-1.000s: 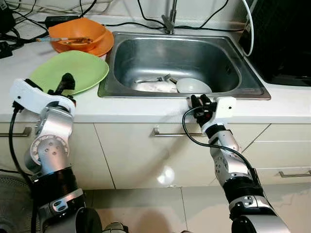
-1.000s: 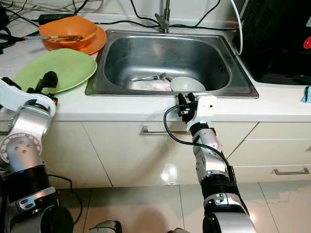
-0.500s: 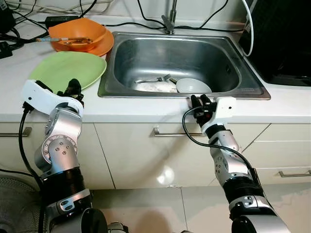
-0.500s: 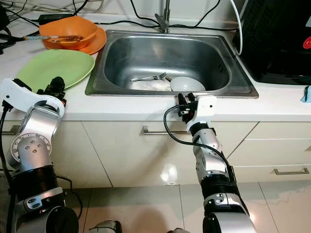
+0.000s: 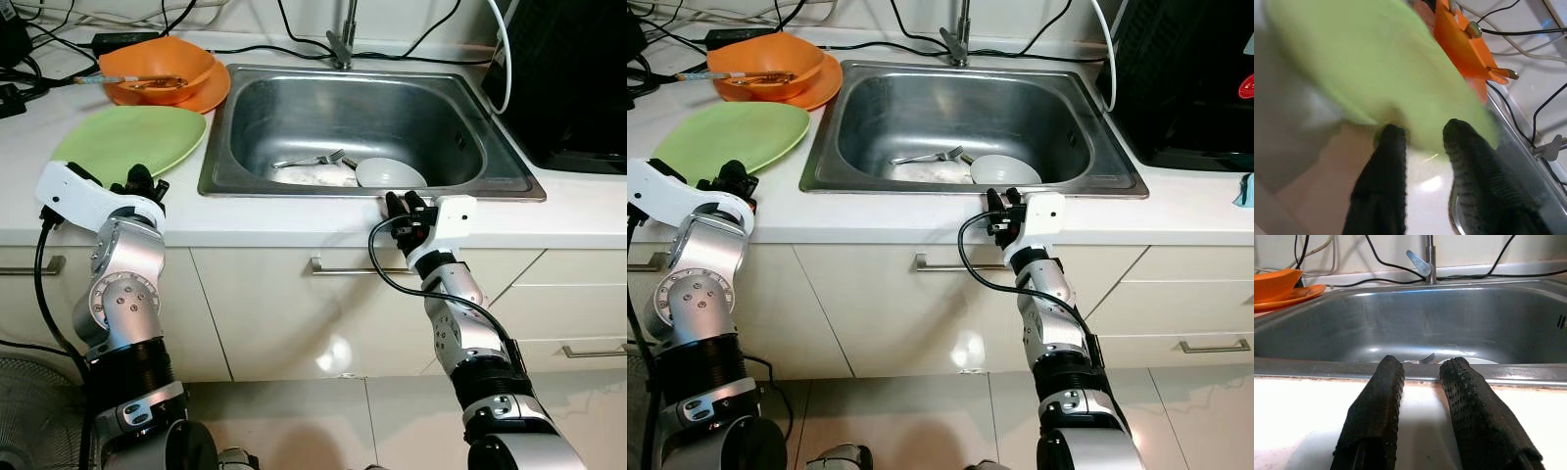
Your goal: Kitchen organization
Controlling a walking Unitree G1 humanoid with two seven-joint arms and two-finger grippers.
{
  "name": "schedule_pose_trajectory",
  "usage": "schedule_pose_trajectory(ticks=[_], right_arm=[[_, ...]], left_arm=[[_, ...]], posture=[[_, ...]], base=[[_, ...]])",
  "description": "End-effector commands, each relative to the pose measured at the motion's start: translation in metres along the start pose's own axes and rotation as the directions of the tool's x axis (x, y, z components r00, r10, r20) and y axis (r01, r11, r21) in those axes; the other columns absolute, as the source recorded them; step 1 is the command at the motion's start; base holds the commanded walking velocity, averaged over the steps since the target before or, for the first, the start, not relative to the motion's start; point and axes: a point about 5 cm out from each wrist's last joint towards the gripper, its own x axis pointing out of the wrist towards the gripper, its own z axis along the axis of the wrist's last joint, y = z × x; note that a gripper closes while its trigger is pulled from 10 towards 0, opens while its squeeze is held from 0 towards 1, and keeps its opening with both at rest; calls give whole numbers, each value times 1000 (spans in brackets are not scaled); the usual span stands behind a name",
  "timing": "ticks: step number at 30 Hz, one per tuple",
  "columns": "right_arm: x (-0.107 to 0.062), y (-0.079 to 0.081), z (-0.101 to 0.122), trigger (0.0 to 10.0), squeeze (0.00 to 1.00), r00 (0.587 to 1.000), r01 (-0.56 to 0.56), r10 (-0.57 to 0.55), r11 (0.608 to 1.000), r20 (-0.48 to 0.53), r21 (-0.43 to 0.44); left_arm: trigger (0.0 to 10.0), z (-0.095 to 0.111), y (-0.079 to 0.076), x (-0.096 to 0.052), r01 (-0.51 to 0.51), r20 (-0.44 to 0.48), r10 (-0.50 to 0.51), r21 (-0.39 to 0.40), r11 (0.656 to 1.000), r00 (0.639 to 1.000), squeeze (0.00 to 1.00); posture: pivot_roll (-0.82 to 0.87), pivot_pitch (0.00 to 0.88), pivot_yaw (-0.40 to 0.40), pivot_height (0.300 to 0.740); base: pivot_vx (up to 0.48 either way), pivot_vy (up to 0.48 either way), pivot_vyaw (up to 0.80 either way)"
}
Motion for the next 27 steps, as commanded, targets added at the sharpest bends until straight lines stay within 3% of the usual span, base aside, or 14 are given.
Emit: schedule_pose_trajectory(ticks=[1, 13, 14, 16, 20, 21, 27], right_arm=[[0, -4, 3, 10000, 0, 1000, 13, -13, 1000, 7, 2], [1, -2, 2, 10000, 0, 1000, 3, -3, 1000, 0, 7], [1, -1, 2, 10000, 0, 1000, 2, -2, 1000, -1, 8], [2, 0, 1, 10000, 0, 1000, -1, 1, 1000, -2, 10], [2, 0, 1, 10000, 0, 1000, -1, 1, 1000, -2, 10], [1, 1, 1, 10000, 0, 1000, -2, 2, 1000, -3, 13], [1, 1, -1, 10000, 0, 1000, -1, 1, 1000, -8, 15]], left_arm=[[0, -1, -3, -3, 2, 16, -2, 9, 1000, 1000, 0], [0, -20, 8, -22, -30, 3, 30, 70, 997, 1000, 0], [10000, -19, 6, -23, -19, 12, 18, 84, 996, 1000, 0], [10000, -18, 5, -25, -2, 23, -2, 140, 990, 1000, 0], [10000, -15, 10, -25, -22, 35, 17, 144, 989, 999, 0], [10000, -7, 19, -23, -62, 67, 53, 142, 988, 996, 1000], [10000, 11, 31, -17, -114, 131, 98, 121, 986, 987, 1000]], posture=[[-1, 72, -43, 740], [18, 83, -53, 740], [18, 83, -53, 740], [23, 85, -50, 740], [23, 85, -50, 740], [26, 87, -48, 740], [27, 86, -48, 740]], base=[[0, 0, 0], [0, 0, 0], [0, 0, 0], [0, 0, 0], [0, 0, 0], [0, 0, 0], [0, 0, 0]])
